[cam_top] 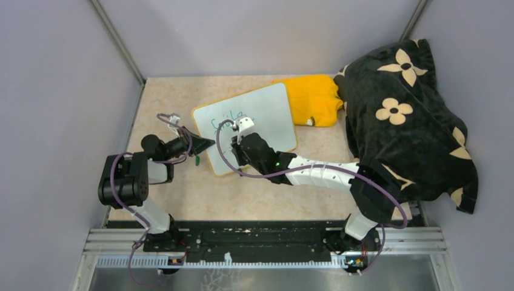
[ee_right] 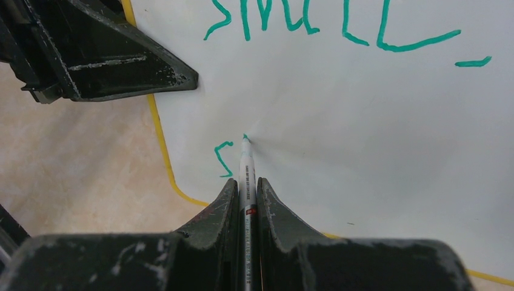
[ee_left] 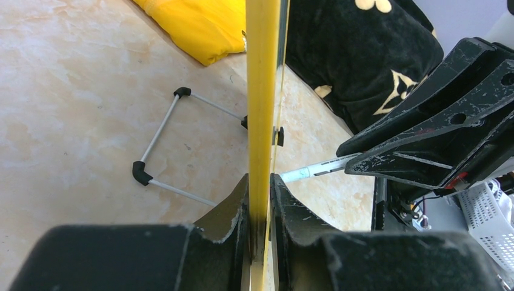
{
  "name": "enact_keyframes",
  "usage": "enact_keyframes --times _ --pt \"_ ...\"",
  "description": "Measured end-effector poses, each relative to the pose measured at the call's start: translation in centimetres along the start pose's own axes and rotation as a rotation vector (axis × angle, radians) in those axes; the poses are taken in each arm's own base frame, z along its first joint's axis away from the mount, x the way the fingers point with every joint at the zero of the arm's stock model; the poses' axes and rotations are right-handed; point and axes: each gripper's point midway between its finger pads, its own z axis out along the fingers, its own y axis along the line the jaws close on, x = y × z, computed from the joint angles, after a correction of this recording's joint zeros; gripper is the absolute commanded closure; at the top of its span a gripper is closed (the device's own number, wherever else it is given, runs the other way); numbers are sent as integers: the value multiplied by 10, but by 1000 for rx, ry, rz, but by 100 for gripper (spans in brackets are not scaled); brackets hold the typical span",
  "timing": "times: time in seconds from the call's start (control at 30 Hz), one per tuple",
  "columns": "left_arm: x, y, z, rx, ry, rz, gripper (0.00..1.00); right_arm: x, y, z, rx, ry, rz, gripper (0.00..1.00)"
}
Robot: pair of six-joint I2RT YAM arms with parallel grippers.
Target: Write a sentence on the whiteboard
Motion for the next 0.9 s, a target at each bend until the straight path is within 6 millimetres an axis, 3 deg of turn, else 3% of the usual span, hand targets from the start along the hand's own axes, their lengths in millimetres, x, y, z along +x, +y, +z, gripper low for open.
enact_keyframes --times 0.63,0.9 --pt "-1 2 0 -5 -2 7 79 38 -3 -2 -18 74 23 100" --pt "-1 2 0 -5 -2 7 79 41 -6 -4 -8 84 26 100"
